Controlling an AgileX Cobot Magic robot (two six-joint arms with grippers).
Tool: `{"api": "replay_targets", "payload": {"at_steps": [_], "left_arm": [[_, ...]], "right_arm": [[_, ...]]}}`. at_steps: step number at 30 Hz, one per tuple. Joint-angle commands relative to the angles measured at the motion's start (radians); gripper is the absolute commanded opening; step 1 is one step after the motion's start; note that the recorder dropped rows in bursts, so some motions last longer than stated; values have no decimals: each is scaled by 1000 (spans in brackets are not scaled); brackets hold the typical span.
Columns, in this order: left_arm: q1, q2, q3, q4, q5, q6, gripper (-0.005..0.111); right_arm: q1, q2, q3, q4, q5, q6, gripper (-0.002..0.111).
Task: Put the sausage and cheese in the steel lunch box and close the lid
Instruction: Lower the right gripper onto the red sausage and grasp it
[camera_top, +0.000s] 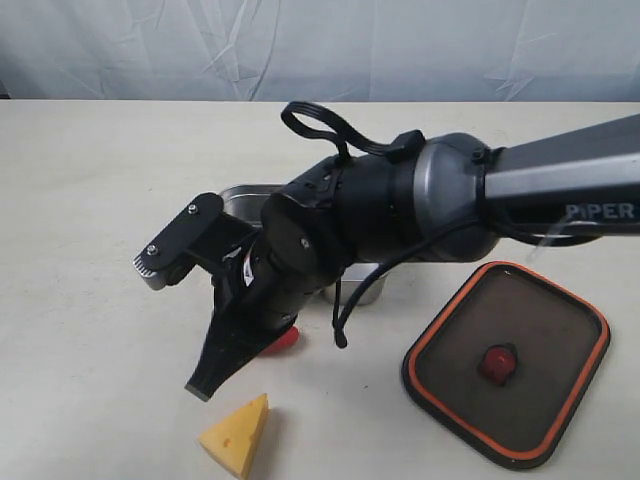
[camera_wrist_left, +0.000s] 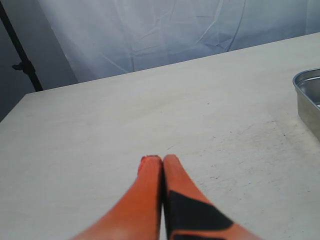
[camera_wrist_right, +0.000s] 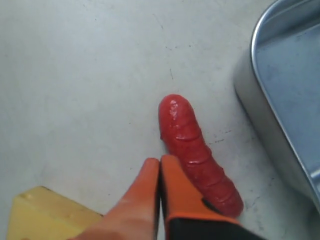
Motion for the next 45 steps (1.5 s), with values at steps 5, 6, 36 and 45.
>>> {"api": "replay_targets", "payload": {"at_steps": [5,6,36,45], "left_arm": [[-7,-4,3,0,-10,-2,0],[-7,-4,3,0,-10,-2,0],[-7,-4,3,0,-10,-2,0],[-7,-4,3,0,-10,-2,0]], "right_arm": [[1,30,2,-54,-22,88,64],[1,38,2,-59,-20,88,58],[1,129,2,-217,27,166,55],[1,129,2,-217,27,175,58]]}}
